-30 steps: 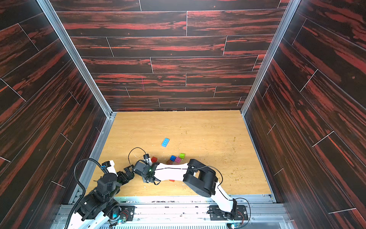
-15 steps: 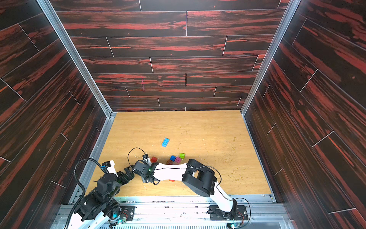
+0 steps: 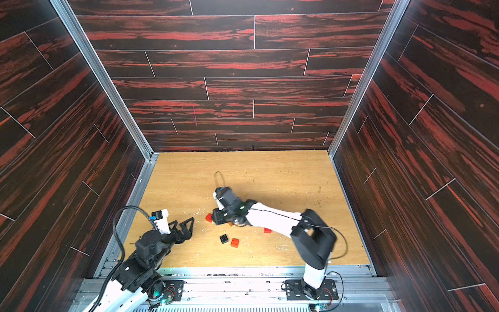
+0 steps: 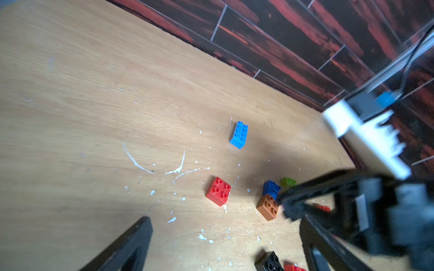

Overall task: Assemble the letter v with lego
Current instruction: Pick up the lego brick from the center of the board.

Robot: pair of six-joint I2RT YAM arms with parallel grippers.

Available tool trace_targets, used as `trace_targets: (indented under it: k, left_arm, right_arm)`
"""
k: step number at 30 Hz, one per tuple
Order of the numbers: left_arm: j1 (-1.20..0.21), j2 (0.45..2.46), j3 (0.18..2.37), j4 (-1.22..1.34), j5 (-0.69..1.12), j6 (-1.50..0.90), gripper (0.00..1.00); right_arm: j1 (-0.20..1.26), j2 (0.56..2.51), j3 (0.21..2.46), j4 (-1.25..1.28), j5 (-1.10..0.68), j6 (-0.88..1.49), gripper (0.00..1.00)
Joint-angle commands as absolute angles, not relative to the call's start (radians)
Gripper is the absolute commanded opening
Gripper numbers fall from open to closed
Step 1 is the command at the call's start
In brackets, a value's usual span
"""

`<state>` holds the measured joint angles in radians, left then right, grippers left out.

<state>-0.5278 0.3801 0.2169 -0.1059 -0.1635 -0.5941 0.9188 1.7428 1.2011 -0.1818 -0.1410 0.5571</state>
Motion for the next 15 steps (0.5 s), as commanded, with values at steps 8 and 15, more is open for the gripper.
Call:
trace_targets:
  k: [8, 15]
  left_arm:
    - [-0.532, 0.948, 0.354, 0.399, 0.06, -0.322, 0.96]
    - [-0.532, 1.094, 0.345, 0.641, 0.151, -0.17, 0.87]
  right_arm:
    - [0.758, 1.773, 1.202, -0.077, -0.718, 0.459, 0.29]
    - [0.661, 1.798, 1.158, 0.155, -0.874, 0.648, 0.29]
